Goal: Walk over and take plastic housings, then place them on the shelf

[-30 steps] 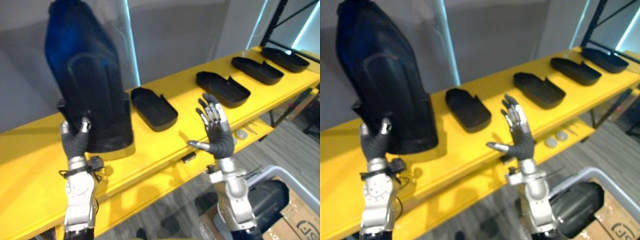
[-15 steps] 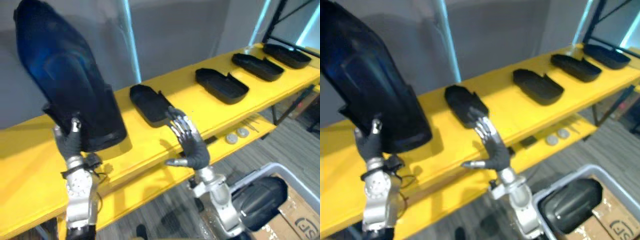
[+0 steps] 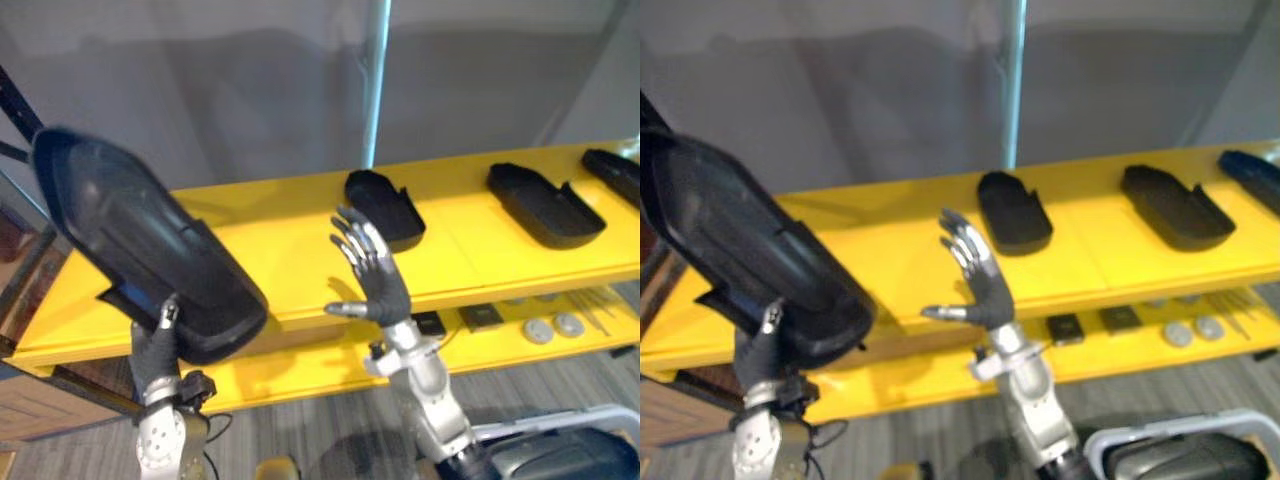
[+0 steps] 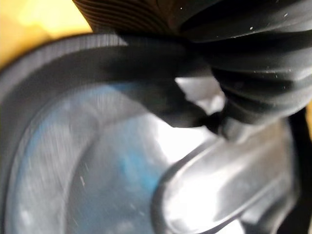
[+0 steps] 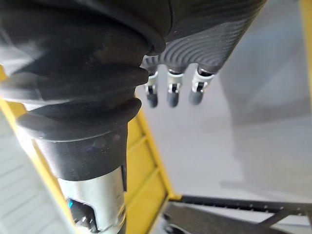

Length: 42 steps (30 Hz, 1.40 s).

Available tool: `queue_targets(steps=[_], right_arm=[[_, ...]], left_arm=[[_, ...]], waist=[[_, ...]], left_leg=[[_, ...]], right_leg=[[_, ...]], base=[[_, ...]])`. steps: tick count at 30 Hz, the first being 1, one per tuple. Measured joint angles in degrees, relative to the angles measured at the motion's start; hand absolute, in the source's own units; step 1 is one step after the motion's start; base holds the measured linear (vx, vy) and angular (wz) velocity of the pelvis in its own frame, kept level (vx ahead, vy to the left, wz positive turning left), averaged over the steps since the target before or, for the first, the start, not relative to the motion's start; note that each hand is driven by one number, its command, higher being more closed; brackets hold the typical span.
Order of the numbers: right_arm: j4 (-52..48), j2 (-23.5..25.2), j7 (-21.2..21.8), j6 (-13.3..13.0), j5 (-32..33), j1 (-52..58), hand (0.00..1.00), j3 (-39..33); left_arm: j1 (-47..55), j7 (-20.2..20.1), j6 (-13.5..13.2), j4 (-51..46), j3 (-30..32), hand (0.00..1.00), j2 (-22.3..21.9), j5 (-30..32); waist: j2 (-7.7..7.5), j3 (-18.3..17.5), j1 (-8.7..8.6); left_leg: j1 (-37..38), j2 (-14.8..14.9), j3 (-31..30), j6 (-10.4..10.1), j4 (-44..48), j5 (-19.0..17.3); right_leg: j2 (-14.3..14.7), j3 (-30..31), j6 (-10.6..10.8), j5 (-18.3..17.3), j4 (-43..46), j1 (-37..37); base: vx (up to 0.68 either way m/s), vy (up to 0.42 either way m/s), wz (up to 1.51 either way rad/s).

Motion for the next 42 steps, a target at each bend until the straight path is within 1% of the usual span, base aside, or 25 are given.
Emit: queue_targets(steps=[1,2,5,6,8,10,11,13,15,16,17,18,19,21,23,24,27,29,30,31,34,37,38,39,42], right_arm=[[-0.04,0.06,-0.02,0.00,-0.11,-0.02,0.00,-0.16],[-0.03,0.14,-0.11,0.01,-0.18,-0.06,0.00,-0.43],[-0.01,0.10,-1.03,0.03,-0.24,-1.24,0.00,-0.97],[0.10,0.11,-1.93,0.03,-0.29,-1.97,0.00,-1.22],[0.17,0.07,-3.52,0.02,-0.52,-2.35,0.00,-2.16],[0.17,0.06,-6.51,-0.18,-2.68,-2.14,0.00,-3.60],[0.17,0.10,-7.33,-0.27,-2.88,-1.95,0.00,-3.72],[0.17,0.33,-10.35,-0.57,-3.93,-1.22,0.00,-3.72],[0.04,1.93,-12.43,-0.57,-4.56,-0.43,0.00,-3.77],[-0.18,2.26,-12.70,-0.32,-4.62,-0.33,0.00,-3.84],[-0.99,2.42,-12.71,0.65,-4.74,-0.26,0.00,-3.69],[-1.34,2.38,-12.51,1.23,-4.81,-0.11,0.00,-3.84],[-2.36,2.32,-11.39,2.04,-4.74,1.26,0.00,-4.50],[-2.95,1.87,-9.60,2.88,-4.62,2.75,0.00,-4.94],[-3.41,1.20,-7.06,3.21,-4.57,4.24,0.00,-5.56],[-4.29,0.73,-4.99,3.78,-3.78,4.61,0.00,-5.55],[-6.50,-0.34,-1.73,4.01,-2.64,4.53,0.00,-5.51],[-7.28,-1.05,-0.80,4.42,-2.45,4.06,0.00,-5.44],[-7.36,-1.28,-0.26,5.52,-2.39,3.60,0.00,-5.43],[-7.36,-1.70,-0.10,6.75,-2.37,3.36,0.00,-4.95],[-7.36,-2.84,0.75,8.11,-2.32,3.47,0.00,-2.63],[-7.37,-3.35,2.35,8.79,-1.35,3.38,0.00,-1.10],[-7.38,-3.38,3.82,8.79,-0.01,3.18,0.00,0.23],[-7.38,-3.38,4.03,8.79,0.03,3.13,0.00,0.47],[-7.44,-3.43,7.10,9.12,1.95,1.11,0.00,3.08]], left_arm=[[-1.02,0.00,-0.01,0.04,-0.60,1.00,0.00,0.01],[-1.92,-0.12,-0.04,0.09,-1.12,1.00,-0.04,0.04],[-2.96,-1.38,-0.28,1.06,-1.42,1.00,-0.17,0.11],[-3.19,-1.77,-0.29,1.41,-1.44,1.00,-0.16,0.15],[-3.70,-2.37,-0.33,2.58,-1.61,1.00,-0.12,0.15],[-5.57,-3.66,-0.29,4.69,-2.56,1.00,0.15,0.54],[-6.29,-3.89,-0.23,5.07,-3.06,1.00,0.42,0.79],[-8.54,-4.81,0.71,5.36,-3.87,1.00,1.42,2.28],[-10.50,-4.92,2.73,5.36,-3.60,1.00,3.09,5.17],[-10.75,-4.68,3.19,5.36,-3.42,1.00,3.72,6.20],[-11.30,-4.20,4.72,5.41,-2.70,1.00,4.95,8.38],[-11.66,-4.04,5.15,5.70,-2.36,1.00,5.56,9.19],[-13.66,-3.67,6.37,7.59,-1.12,1.00,7.16,9.69],[-16.31,-2.55,7.46,10.77,0.98,1.00,8.67,9.69],[-19.59,-0.35,8.97,14.72,2.97,1.00,9.47,9.62],[-21.25,1.43,9.63,16.78,3.94,1.00,10.04,9.61],[-25.54,4.31,10.96,21.99,4.98,1.00,10.29,9.52],[-29.08,6.26,11.09,27.97,5.84,1.00,10.32,9.48],[-30.86,8.08,11.07,31.49,6.48,1.00,10.63,9.36],[-32.52,10.27,11.07,35.25,6.73,1.00,11.89,8.88],[-34.78,12.83,11.09,40.34,8.44,1.00,14.56,7.00],[-38.48,14.44,11.29,45.47,8.72,1.00,16.40,5.56],[-40.98,15.03,11.83,48.56,8.74,1.00,17.18,4.47],[-41.39,15.21,12.03,48.97,8.73,1.00,17.22,4.43],[-45.22,16.52,14.21,53.81,8.22,1.00,17.69,2.23]], waist=[[0.19,0.11,-0.24],[0.46,0.27,-0.38],[1.20,0.30,-1.17],[1.43,0.43,-1.46],[1.74,0.53,-1.74],[2.24,0.77,-2.52],[2.22,0.78,-2.66],[1.58,1.18,-2.61],[0.70,1.57,-2.99],[0.55,1.53,-3.22],[0.51,1.55,-3.30],[0.54,1.57,-3.38],[0.62,1.62,-3.78],[0.69,1.65,-4.37],[0.75,1.69,-4.79],[0.74,1.68,-5.56],[0.77,1.70,-5.75],[0.97,1.81,-5.89],[1.16,1.93,-6.04],[1.40,2.06,-6.42],[2.02,2.42,-7.43],[2.66,2.78,-7.50],[2.95,2.97,-7.50],[2.99,2.99,-7.50],[3.40,3.57,-8.07]], left_leg=[[0.08,-0.11,0.04,-0.43,-0.53,0.99],[0.33,-0.08,0.04,-0.45,-0.53,1.27],[1.29,-0.10,0.22,-0.60,-1.02,1.46],[2.79,-0.41,0.74,-0.94,-2.85,2.08],[5.48,-1.20,2.48,-0.77,-6.36,3.37],[7.90,-2.60,3.74,-0.26,-9.87,4.58],[8.16,-2.93,3.99,-0.05,-10.48,4.82],[8.61,-3.54,5.44,0.22,-11.33,5.03],[8.75,-3.90,6.94,0.74,-11.68,4.64],[8.68,-3.96,7.31,0.81,-11.72,4.58],[8.60,-3.96,8.49,1.01,-11.77,4.38],[8.60,-3.97,8.86,1.03,-11.79,4.35],[8.60,-4.01,9.19,1.07,-11.80,4.34],[8.57,-3.97,9.34,1.06,-11.80,4.37],[8.39,-3.82,9.60,0.93,-11.79,4.51],[7.85,-3.70,9.47,0.89,-11.77,4.71],[6.90,-3.56,9.30,0.89,-11.74,5.19],[6.84,-3.45,8.96,0.88,-11.70,5.38],[6.83,-3.38,8.96,0.86,-11.69,5.46],[6.82,-3.34,8.95,0.87,-11.69,5.53],[6.80,-3.32,9.07,0.88,-11.70,5.54],[6.70,-3.33,9.20,0.94,-11.69,5.63],[6.59,-3.35,9.33,0.94,-11.59,5.65],[6.57,-3.35,9.36,0.95,-11.50,5.66],[6.23,-3.48,9.38,1.09,-11.47,5.77]], right_leg=[[0.01,0.04,0.11,0.61,-0.37,-0.02],[0.02,0.07,0.57,1.03,-0.46,-0.04],[-0.02,0.98,0.62,1.08,-0.33,0.04],[-0.29,1.53,0.62,1.08,-0.12,0.08],[-1.02,2.91,0.69,1.06,0.51,-0.04],[-2.08,4.11,1.44,1.44,0.80,0.00],[-2.32,4.29,1.75,1.63,0.75,-0.14],[-2.94,5.78,2.27,2.04,0.79,-0.90],[-2.89,7.12,2.50,2.97,-0.19,-1.34],[-2.88,7.32,2.49,3.24,-0.74,-1.49],[-2.80,8.27,2.49,3.97,-1.74,-1.90],[-2.77,8.71,2.51,4.10,-1.98,-2.04],[-2.78,8.84,2.76,4.50,-2.63,-2.01],[-2.69,8.87,2.83,4.81,-2.94,-2.01],[-2.37,9.11,2.68,5.46,-3.65,-2.00],[-2.16,9.08,2.66,5.77,-3.99,-2.29],[-1.76,8.95,2.50,6.25,-4.42,-2.89],[-1.64,8.73,2.47,6.27,-4.41,-2.91],[-1.56,8.75,2.36,6.35,-4.41,-2.94],[-1.52,8.77,2.35,6.38,-4.42,-2.96],[-1.51,8.97,2.44,6.45,-4.48,-3.10],[-1.52,9.14,2.48,6.58,-4.55,-3.27],[-1.54,9.34,2.51,6.60,-4.52,-3.58],[-1.55,9.37,2.52,6.60,-4.50,-3.63],[-1.67,9.51,2.60,6.65,-4.12,-4.09]], base=[[0.00,0.000,0.00],[0.00,0.000,0.00],[0.01,-0.007,-0.15],[0.00,0.012,-0.30],[0.01,0.035,-0.34],[0.01,0.089,-0.21],[0.00,0.118,-0.21],[-0.01,0.106,-0.29],[-0.02,0.091,-0.33],[-0.02,0.086,-0.37],[-0.02,0.073,-0.32],[0.00,0.057,-0.33],[0.01,0.040,-0.14],[0.01,0.025,-0.09],[0.02,0.010,-0.06],[0.00,0.000,0.00],[0.00,0.001,0.02],[0.00,0.001,0.06],[0.00,0.000,0.00],[0.00,0.000,0.00],[0.00,0.008,-0.01],[-0.01,0.021,-0.03],[0.00,0.000,0.00],[0.01,0.026,-0.04],[0.00,0.000,0.00]])
